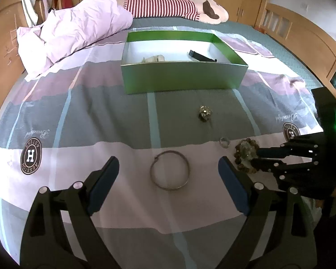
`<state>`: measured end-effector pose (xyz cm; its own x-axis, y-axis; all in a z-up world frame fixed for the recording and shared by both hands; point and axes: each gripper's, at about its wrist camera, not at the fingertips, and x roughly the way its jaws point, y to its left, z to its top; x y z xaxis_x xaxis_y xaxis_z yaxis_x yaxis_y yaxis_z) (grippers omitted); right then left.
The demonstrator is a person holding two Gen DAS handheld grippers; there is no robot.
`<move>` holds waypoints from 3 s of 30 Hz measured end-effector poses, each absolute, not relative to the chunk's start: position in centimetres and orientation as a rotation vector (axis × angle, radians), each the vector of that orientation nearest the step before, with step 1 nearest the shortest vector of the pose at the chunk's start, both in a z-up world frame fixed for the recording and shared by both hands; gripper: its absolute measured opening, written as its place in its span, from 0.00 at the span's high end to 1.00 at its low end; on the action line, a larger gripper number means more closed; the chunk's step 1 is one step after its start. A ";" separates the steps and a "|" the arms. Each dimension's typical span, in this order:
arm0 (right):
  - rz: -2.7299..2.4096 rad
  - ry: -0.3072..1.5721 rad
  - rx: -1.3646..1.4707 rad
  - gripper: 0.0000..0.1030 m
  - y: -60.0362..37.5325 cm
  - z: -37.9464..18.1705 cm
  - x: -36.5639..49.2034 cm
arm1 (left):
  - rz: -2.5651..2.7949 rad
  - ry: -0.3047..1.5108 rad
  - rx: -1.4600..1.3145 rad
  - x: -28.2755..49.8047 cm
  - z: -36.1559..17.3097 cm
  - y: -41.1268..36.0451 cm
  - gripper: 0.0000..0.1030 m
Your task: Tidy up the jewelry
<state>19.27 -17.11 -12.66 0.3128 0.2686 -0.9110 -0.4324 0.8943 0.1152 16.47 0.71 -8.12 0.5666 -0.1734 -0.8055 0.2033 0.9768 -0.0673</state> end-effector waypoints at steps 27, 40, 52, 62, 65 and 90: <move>0.388 0.894 -0.015 0.51 -19.1 -8.6 22.5 | -0.207 0.970 0.033 16.7 -8.5 1.2 0.13; 0.343 0.906 -0.188 0.41 -14.4 -10.1 24.4 | -0.193 0.956 0.011 16.7 -8.1 2.0 0.13; 0.313 0.998 -0.253 0.41 -11.9 -13.5 26.3 | -0.192 0.968 -0.011 17.0 -8.3 2.9 0.13; 0.226 0.983 -0.285 0.41 -13.3 -13.4 26.9 | -0.190 0.959 -0.012 16.7 -8.0 3.2 0.13; 0.237 1.011 -0.332 0.41 -12.2 -14.3 27.2 | -0.185 0.963 -0.011 16.8 -8.1 3.3 0.13; 0.279 0.890 0.084 0.31 -22.2 -6.1 15.5 | -0.212 0.937 0.008 15.2 -8.2 2.0 0.13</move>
